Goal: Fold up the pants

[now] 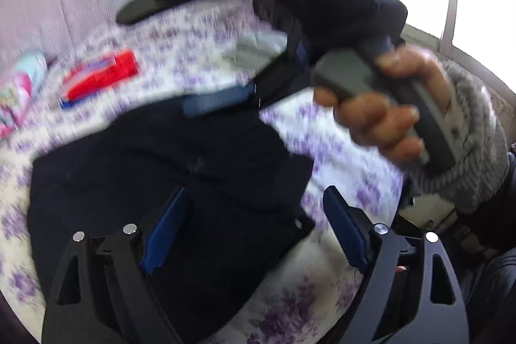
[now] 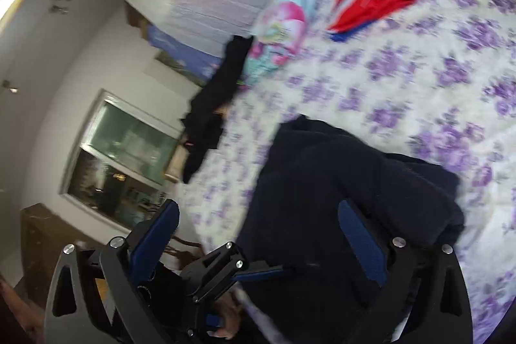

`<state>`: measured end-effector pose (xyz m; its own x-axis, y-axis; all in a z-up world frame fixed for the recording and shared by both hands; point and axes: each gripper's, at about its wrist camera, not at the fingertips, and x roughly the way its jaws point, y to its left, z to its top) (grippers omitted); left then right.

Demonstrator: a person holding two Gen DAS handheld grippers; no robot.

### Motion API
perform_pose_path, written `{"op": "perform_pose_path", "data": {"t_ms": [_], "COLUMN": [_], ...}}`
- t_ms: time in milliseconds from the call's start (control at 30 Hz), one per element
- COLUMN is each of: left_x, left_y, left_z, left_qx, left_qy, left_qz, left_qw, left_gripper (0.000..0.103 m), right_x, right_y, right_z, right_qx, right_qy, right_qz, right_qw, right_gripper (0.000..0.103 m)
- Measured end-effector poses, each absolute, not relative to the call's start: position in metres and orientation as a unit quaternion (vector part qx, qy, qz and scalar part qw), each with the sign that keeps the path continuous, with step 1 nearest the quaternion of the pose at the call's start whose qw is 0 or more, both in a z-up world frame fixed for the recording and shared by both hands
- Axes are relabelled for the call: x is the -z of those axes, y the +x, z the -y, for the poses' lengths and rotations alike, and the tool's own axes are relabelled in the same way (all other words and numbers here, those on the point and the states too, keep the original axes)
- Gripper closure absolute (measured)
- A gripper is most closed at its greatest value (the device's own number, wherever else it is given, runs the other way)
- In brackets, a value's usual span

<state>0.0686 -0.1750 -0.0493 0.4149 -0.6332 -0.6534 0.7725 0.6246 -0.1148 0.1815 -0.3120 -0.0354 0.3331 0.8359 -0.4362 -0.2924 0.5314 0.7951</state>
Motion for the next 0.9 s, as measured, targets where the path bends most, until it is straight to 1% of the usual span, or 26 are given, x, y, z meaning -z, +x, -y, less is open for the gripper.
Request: {"op": "perform_pose_path", "data": {"t_ms": [33,100,167,233,300,367,433,500,600,633,700,733,767,800,833,900], "left_x": [0.060,0.070,0.072,0.066,0.054,0.039,0.026,0.027,0.051,0.058,0.066,0.065,0.064,0.059,0.055,0.045], "left_y": [0.071,0.060,0.053,0.054,0.058,0.062,0.066,0.070,0.072,0.069,0.057,0.051,0.048,0.041,0.038,0.034], "left_z": [0.179,0.183,0.188,0.179,0.161,0.148,0.147,0.159,0.187,0.191,0.194,0.192,0.189,0.181,0.173,0.147], "left_qx": [0.423,0.415,0.409,0.424,0.447,0.456,0.460,0.461,0.482,0.479,0.475,0.473,0.472,0.472,0.473,0.459], "left_qy": [0.101,0.122,0.150,0.129,0.077,0.033,0.016,0.032,0.057,0.067,0.091,0.098,0.100,0.099,0.095,0.079], "left_qz": [-0.354,-0.337,-0.324,-0.324,-0.323,-0.309,-0.298,-0.297,-0.343,-0.345,-0.334,-0.329,-0.324,-0.315,-0.306,-0.286], "left_qw": [0.828,0.836,0.840,0.836,0.830,0.834,0.836,0.836,0.804,0.805,0.809,0.812,0.814,0.817,0.821,0.838], "left_gripper": [0.020,0.020,0.020,0.020,0.020,0.020,0.020,0.020,0.019,0.017,0.015,0.015,0.015,0.015,0.015,0.015], "right_x": [0.044,0.063,0.078,0.086,0.076,0.046,0.017,-0.002,0.000,0.009,0.033,0.043,0.056,0.064,0.064,0.051], "right_y": [0.184,0.189,0.192,0.193,0.186,0.179,0.180,0.186,0.209,0.222,0.248,0.256,0.268,0.276,0.279,0.279], "right_z": [0.317,0.329,0.345,0.362,0.374,0.370,0.348,0.313,0.259,0.243,0.226,0.227,0.229,0.236,0.242,0.247], "right_qx": [-0.364,-0.356,-0.354,-0.349,-0.331,-0.327,-0.351,-0.388,-0.425,-0.436,-0.414,-0.391,-0.366,-0.345,-0.337,-0.339], "right_qy": [0.303,0.322,0.352,0.402,0.412,0.376,0.329,0.285,0.239,0.228,0.202,0.187,0.175,0.181,0.195,0.204], "right_qz": [-0.447,-0.456,-0.454,-0.449,-0.432,-0.406,-0.396,-0.407,-0.463,-0.493,-0.551,-0.568,-0.588,-0.599,-0.597,-0.580], "right_qw": [0.758,0.750,0.738,0.717,0.731,0.766,0.782,0.776,0.740,0.717,0.695,0.699,0.699,0.699,0.701,0.712], "right_gripper": [0.005,0.015,0.036,0.045,0.042,0.021,0.020,0.020,0.020,0.017,0.017,0.020,0.036,0.044,0.049,0.039]}}
